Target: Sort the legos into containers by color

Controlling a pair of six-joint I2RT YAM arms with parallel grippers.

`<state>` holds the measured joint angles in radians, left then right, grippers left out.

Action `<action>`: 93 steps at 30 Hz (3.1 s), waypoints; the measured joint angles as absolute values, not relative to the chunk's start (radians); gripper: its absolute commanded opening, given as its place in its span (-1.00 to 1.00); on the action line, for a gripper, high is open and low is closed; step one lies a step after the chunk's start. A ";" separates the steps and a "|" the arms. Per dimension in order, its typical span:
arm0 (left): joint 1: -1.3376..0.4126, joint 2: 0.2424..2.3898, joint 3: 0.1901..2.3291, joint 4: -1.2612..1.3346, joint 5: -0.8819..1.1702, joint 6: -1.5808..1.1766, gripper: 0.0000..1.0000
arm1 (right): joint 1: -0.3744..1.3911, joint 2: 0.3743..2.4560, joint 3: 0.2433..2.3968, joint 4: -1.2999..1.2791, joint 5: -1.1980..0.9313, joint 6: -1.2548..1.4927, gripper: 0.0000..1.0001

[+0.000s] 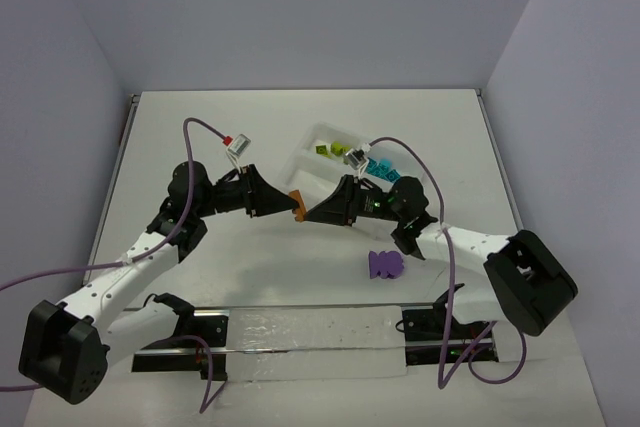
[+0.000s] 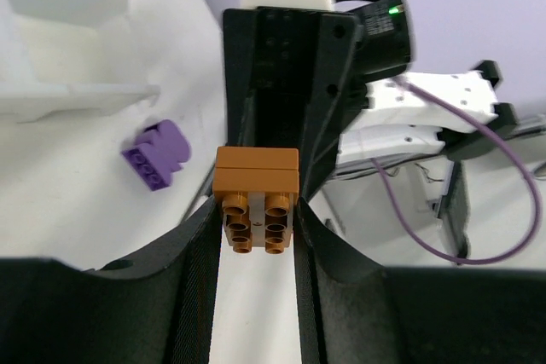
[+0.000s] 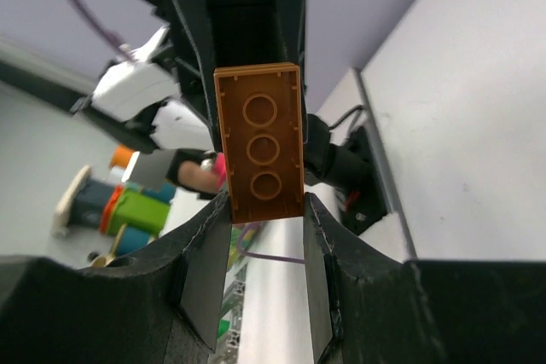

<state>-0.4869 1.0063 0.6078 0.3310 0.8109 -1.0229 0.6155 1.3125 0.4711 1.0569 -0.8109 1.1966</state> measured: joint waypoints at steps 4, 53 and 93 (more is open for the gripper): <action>-0.481 1.019 0.630 0.278 0.791 -0.989 -1.00 | 0.621 1.204 0.541 0.716 -0.731 1.012 -1.00; -0.485 1.616 1.376 -0.444 0.383 -0.654 -1.00 | 0.619 1.091 0.903 -0.395 0.004 0.581 -1.00; -0.510 1.939 1.559 -0.483 0.306 -0.701 0.67 | 0.619 1.206 1.093 -0.465 -0.046 0.527 -1.00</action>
